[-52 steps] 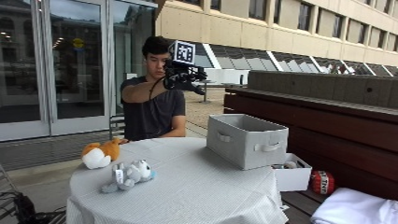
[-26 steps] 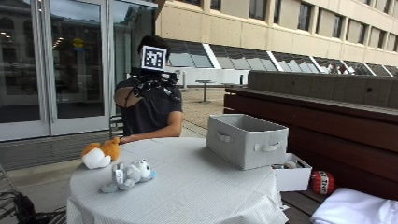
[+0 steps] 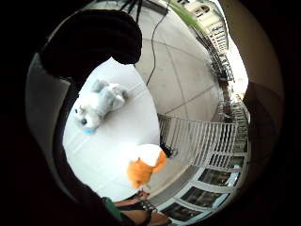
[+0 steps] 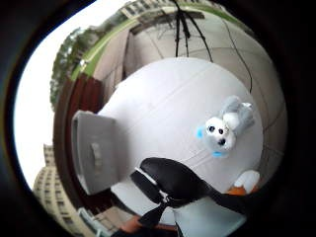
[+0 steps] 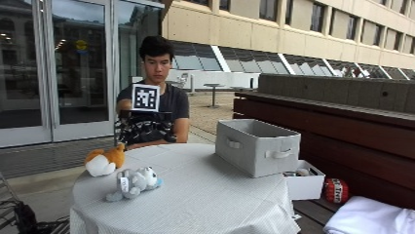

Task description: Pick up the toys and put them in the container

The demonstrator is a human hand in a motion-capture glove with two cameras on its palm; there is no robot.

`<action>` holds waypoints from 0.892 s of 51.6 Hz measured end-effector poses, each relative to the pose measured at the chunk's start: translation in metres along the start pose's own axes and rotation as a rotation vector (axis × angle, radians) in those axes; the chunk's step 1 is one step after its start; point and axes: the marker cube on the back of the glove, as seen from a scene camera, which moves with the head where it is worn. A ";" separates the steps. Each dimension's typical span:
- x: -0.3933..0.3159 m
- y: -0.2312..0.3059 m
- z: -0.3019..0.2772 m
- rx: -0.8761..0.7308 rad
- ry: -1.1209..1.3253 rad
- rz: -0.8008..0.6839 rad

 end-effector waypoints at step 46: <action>0.024 0.011 0.134 -0.380 0.025 0.113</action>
